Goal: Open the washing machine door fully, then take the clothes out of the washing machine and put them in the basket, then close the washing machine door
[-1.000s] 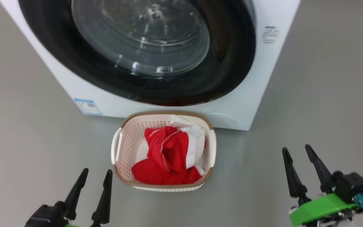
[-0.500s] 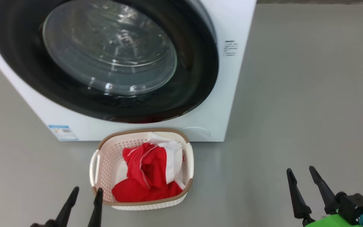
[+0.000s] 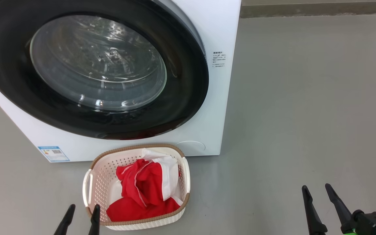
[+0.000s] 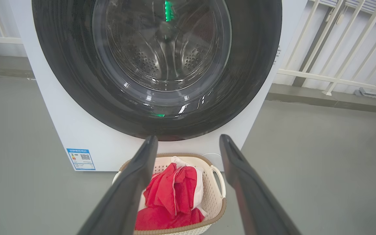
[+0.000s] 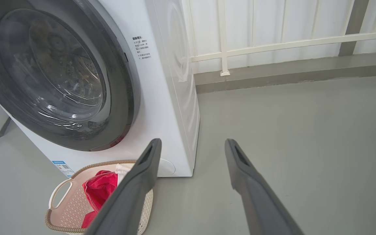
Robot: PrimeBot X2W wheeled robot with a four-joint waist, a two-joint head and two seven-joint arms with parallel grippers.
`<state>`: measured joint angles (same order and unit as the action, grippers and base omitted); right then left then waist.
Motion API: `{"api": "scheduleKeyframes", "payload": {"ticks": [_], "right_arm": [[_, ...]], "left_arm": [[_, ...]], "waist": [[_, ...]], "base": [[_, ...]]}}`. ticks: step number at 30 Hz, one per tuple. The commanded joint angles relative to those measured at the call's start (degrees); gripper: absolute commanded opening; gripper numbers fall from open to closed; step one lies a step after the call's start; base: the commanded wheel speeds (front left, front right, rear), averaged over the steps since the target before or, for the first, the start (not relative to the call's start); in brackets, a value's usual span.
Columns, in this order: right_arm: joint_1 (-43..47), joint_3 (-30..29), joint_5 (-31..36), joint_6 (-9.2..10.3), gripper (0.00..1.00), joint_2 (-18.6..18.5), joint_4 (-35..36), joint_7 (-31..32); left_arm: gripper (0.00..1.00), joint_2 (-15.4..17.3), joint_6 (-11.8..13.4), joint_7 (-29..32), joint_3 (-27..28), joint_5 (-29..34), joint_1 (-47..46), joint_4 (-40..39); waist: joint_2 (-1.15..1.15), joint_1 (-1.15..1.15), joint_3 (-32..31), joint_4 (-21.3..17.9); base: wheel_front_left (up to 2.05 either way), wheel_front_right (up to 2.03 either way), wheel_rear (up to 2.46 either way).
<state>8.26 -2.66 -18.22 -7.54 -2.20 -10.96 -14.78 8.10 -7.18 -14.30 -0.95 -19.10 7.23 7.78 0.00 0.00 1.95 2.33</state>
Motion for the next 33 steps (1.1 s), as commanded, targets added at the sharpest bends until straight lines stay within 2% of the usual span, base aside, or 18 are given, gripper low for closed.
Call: {"api": "scheduleKeyframes", "payload": {"ticks": [1, 12, 13, 20, 24, 28, 33], "right_arm": [[-0.71, 1.28, -0.67, 0.05, 1.0, -0.75, 1.61, -0.22], [-1.01, 1.4, -0.61, 0.05, 1.0, -0.71, 1.77, -0.22], [-0.01, 0.03, 0.0, 0.0, 0.0, 0.08, 0.22, 0.0], [-0.11, 0.1, -1.44, 0.0, 0.0, 0.74, -2.7, 0.46], [-0.5, 0.14, -3.98, 0.0, 0.0, 0.55, -2.66, 1.02], [-0.98, 0.19, -6.48, 0.0, 0.0, 0.37, -2.73, 1.56], [-1.52, 0.22, -9.0, 0.01, 0.0, 0.21, -2.79, 2.11]], "left_arm": [[1.0, 0.35, -0.31, -0.7, 2.24, 0.39, -0.69, -1.57], [1.0, 0.15, -0.31, -0.7, 2.61, -1.53, -0.5, -2.15], [0.0, -0.35, 0.0, 0.0, 0.65, -1.29, 0.03, -0.66], [0.0, -1.63, 0.1, 0.51, 0.22, -2.83, -0.17, 2.24], [0.0, -1.66, 0.09, 1.1, 0.36, -5.24, -0.53, 2.32], [0.0, -1.7, 0.08, 1.68, 0.49, -7.6, -0.95, 2.5], [0.0, -1.74, 0.06, 2.27, 0.63, -9.99, -1.46, 2.72]], "waist": [[0.0, 0.0, 0.0, 0.02], [0.0, 0.0, 0.3, 0.01], [0.0, 0.0, 0.31, 0.01], [0.0, 0.01, 0.31, -0.04], [0.0, 0.13, 0.1, -0.13], [0.0, 0.02, 0.1, -0.2], [0.0, 0.01, 0.08, -0.28]], "base": [[0.0, 0.0, 0.0], [0.0, 0.0, 0.0], [0.0, 0.0, 0.0], [0.0, 0.0, 0.0], [0.0, 0.0, 0.0], [0.0, 0.0, 0.0], [0.0, 0.0, 0.0]]}}
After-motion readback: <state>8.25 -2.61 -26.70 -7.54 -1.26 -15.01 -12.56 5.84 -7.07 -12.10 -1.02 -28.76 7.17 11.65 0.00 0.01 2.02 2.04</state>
